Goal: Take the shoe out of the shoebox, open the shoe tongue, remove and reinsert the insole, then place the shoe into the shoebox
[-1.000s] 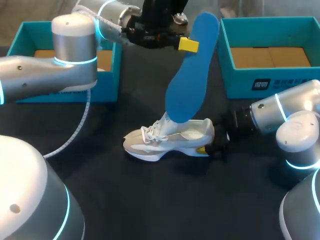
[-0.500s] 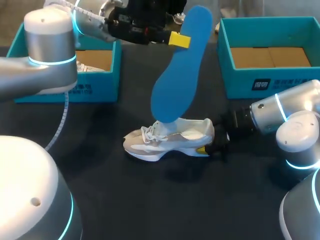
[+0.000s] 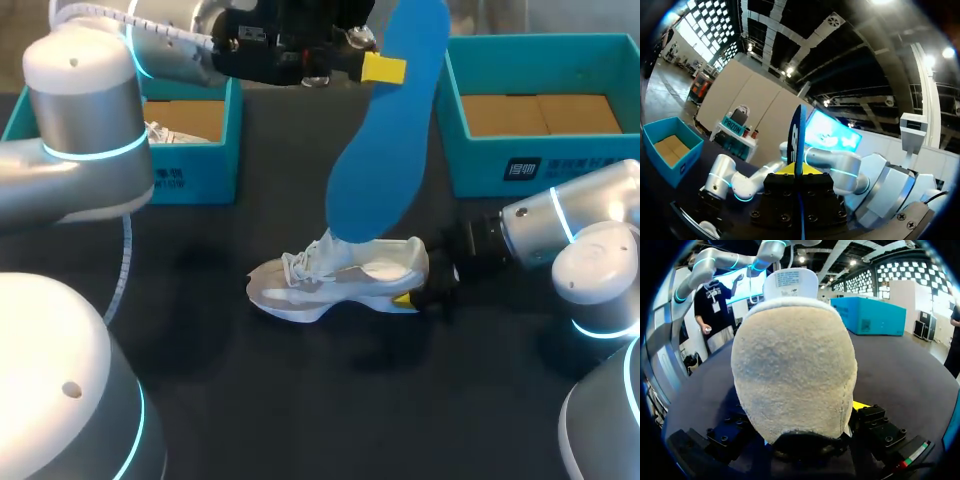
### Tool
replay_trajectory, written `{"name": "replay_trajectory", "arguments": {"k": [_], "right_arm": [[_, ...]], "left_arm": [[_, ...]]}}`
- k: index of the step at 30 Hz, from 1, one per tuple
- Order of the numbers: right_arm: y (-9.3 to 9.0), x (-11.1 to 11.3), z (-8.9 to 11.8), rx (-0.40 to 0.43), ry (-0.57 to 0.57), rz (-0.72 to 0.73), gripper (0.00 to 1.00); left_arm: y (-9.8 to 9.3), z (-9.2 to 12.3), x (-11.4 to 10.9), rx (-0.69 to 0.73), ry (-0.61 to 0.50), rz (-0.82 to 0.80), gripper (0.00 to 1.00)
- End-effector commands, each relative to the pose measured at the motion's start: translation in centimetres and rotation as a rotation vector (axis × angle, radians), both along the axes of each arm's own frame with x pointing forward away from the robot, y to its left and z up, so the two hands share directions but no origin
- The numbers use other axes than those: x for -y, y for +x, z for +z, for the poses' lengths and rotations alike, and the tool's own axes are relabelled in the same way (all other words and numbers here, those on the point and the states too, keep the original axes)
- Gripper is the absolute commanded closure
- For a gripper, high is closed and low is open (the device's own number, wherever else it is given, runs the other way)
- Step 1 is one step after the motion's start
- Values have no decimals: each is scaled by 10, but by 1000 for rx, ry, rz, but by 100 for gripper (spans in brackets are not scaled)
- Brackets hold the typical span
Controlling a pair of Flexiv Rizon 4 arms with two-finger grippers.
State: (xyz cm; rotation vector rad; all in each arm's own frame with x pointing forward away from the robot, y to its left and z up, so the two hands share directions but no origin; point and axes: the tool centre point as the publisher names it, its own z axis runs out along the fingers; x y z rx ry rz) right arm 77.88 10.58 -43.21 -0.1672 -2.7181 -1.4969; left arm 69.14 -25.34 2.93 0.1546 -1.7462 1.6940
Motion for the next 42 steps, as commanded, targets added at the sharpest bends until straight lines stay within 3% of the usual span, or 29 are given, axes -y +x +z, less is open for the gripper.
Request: {"name": "replay_trajectory", "arguments": {"k": [1,13,26,42], "right_arm": [[-2,-6,-12,-1,-3,0,100],[-2,-6,-12,-1,-3,0,100],[-2,-6,-12,-1,-3,0,100],[-2,-6,-12,-1,-3,0,100]], "left_arm": [[-10,2,3,36,113,245,100],[-9,12,20,26,129,276,100],[-25,26,33,10,67,224,100],[-31,26,23,68,-21,267,100]]}}
